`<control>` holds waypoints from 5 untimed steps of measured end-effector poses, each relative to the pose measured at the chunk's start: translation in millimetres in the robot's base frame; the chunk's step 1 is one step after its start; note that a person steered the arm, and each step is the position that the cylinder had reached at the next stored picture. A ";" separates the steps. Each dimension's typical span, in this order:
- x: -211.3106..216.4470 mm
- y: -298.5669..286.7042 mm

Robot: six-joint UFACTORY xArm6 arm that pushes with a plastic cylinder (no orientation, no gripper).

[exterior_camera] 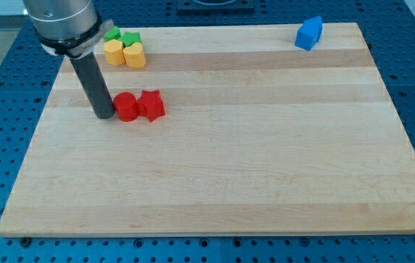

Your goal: Point your arm towards group of blocks

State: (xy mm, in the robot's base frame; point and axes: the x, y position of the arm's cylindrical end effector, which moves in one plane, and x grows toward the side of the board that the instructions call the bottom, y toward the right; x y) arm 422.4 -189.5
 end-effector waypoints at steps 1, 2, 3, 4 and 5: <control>-7.4 -14.3; -41.6 -43.9; -76.3 -65.6; -107.0 -82.0; -135.5 -86.3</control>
State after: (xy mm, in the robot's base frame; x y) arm 286.9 -275.8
